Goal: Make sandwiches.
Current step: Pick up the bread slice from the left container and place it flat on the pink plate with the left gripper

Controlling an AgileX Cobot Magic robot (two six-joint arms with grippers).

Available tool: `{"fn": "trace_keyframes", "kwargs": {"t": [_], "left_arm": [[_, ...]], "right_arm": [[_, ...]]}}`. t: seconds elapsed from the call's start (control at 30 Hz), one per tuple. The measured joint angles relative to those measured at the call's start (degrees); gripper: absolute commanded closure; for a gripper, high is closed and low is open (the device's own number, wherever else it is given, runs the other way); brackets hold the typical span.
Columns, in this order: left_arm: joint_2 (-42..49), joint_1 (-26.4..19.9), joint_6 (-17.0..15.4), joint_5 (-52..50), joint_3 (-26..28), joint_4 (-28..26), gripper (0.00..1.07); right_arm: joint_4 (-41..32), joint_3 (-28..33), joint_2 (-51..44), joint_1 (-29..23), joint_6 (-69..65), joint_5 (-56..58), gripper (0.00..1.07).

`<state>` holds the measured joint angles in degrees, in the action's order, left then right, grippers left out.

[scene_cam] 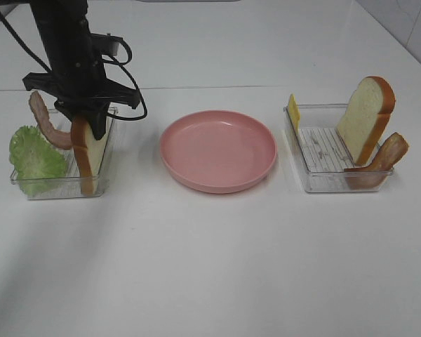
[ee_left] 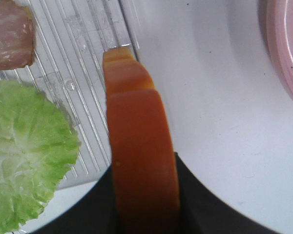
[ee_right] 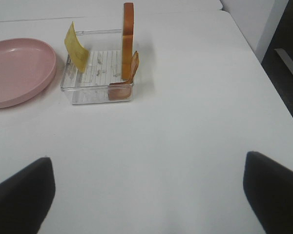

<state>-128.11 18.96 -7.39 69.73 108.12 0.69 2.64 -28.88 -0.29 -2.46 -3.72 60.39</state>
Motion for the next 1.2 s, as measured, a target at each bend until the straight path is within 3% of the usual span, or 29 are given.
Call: {"fn": "trace_keyframes", "kwargs": {"t": [0.33,0.43,0.5,0.7,0.77,0.8,0.87,0.97,1.0,1.07,1.13,1.2], "left_arm": [[2.41,0.0,-0.74,0.23,0.0,-0.29,1.07],[6.93,0.0,-1.32,0.29,-0.57,-0.69,1.07],[14.73,0.0,-3.32,0.29,-0.74,-1.26,1.07],[18.39,0.0,-2.46,0.34,-0.69,-5.04,1.07],[17.48,0.0,0.46,-2.12,-0.69,-10.83,1.07],[17.48,0.0,0.46,-2.12,-0.69,-10.83,1.07],[13.29,0.0,5.56,-9.17,-0.69,-22.69,1.07],[11.92,0.0,6.7,-10.83,-0.69,-25.67,1.07],[9.28,0.06,8.02,-13.58,-0.69,-30.14,1.07],[7.51,0.11,8.42,-14.61,-0.69,-32.14,1.07],[2.69,0.4,9.45,-16.79,-0.69,-37.53,1.07],[1.38,0.57,9.91,-17.36,-0.69,-38.56,1.07]], "right_arm": [[0.0,0.0,0.0,0.0,0.0,0.0,0.11],[0.0,0.0,0.0,0.0,0.0,0.0,0.11],[0.0,0.0,0.0,0.0,0.0,0.0,0.11],[0.0,0.0,0.0,0.0,0.0,0.0,0.11],[0.0,0.0,0.0,0.0,0.0,0.0,0.11],[0.0,0.0,0.0,0.0,0.0,0.0,0.11],[0.0,0.0,0.0,0.0,0.0,0.0,0.11],[0.0,0.0,0.0,0.0,0.0,0.0,0.11],[0.0,0.0,0.0,0.0,0.0,0.0,0.11],[0.0,0.0,0.0,0.0,0.0,0.0,0.11],[0.0,0.0,0.0,0.0,0.0,0.0,0.11],[0.0,0.0,0.0,0.0,0.0,0.0,0.11]]}}
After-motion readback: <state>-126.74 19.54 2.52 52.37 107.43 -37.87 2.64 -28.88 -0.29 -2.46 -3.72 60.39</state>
